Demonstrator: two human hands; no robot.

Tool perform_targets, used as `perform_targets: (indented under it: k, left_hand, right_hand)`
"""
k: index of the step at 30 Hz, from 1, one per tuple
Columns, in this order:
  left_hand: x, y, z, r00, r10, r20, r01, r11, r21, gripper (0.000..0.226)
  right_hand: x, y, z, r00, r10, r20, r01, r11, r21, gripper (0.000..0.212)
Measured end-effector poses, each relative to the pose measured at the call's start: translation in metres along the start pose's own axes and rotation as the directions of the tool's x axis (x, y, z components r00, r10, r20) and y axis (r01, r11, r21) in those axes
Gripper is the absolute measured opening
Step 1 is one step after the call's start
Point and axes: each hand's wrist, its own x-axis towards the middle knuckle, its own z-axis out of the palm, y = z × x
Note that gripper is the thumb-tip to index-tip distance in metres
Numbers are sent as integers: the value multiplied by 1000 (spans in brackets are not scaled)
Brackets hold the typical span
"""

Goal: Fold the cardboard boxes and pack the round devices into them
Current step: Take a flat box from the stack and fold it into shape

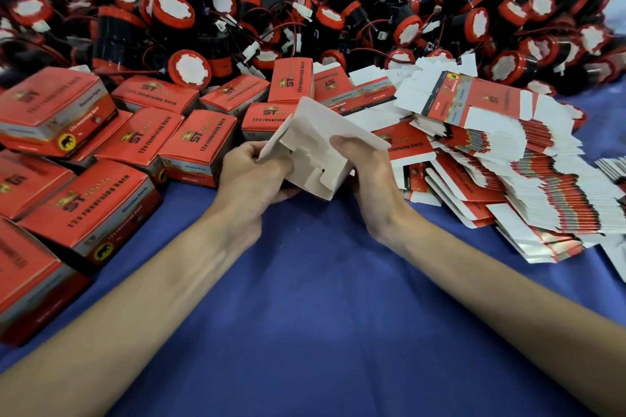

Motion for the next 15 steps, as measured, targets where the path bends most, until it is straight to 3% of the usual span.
perform_targets:
  k: [2,6,10,15]
  left_hand:
    - [-1,-1,1,999,13,-41,-13,1000,-12,30]
    - [-2,-1,1,994,56,-91,-61,997,-51,26]
    - [-4,-1,2,996,83,-25,-85,988,-125,14]
    - [-5,-4,4,990,139,-21,-141,987,-77,24]
  right_hand:
    - [-1,1,2,1000,-11,-23,10,998,-60,27]
    - [-4,6,7,999,-15,-32,9,980,-197,63]
    - [-3,5,4,998,-12,-64,-11,941,-337,39]
    - [-1,7,6,994,-35,-104,6,963,-268,34]
